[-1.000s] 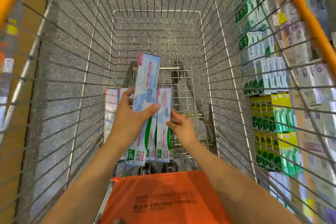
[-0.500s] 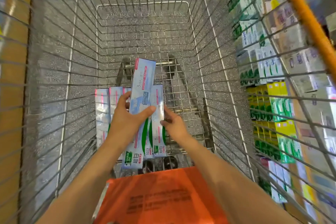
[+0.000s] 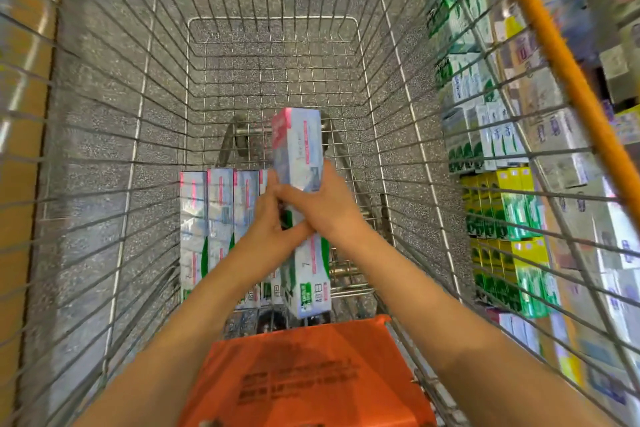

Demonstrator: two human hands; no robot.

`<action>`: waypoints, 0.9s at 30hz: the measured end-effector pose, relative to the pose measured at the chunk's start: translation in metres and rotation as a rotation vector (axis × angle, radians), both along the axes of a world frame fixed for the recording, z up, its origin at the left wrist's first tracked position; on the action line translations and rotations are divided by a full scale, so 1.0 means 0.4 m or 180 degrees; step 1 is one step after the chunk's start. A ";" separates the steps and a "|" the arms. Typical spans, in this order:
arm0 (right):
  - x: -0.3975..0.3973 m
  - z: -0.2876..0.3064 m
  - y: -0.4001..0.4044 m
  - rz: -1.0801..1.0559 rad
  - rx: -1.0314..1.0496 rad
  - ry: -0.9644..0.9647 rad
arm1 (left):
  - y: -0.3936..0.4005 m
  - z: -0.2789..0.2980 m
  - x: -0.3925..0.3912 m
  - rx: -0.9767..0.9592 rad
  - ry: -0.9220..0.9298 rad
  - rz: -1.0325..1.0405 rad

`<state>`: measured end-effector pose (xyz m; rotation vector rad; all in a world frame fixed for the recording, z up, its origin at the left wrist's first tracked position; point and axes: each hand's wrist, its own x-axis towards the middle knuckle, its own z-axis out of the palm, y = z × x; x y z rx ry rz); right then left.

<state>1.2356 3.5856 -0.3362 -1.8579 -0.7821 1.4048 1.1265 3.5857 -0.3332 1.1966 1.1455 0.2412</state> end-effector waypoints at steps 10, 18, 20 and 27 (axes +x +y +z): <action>0.102 -0.135 -0.023 -0.0675 -0.0515 0.0036 | -0.011 -0.047 -0.077 0.0346 0.0855 0.0520; 0.113 -0.191 -0.031 -0.0653 -0.0647 -0.0134 | 0.003 -0.068 -0.118 0.0226 0.0920 0.0852; 0.115 -0.198 -0.037 -0.0505 -0.0645 -0.0313 | 0.006 -0.068 -0.117 0.0215 0.0894 0.0868; 0.053 -0.243 -0.056 -0.0318 -0.0823 -0.0262 | 0.010 -0.059 -0.099 0.0214 0.0789 0.0806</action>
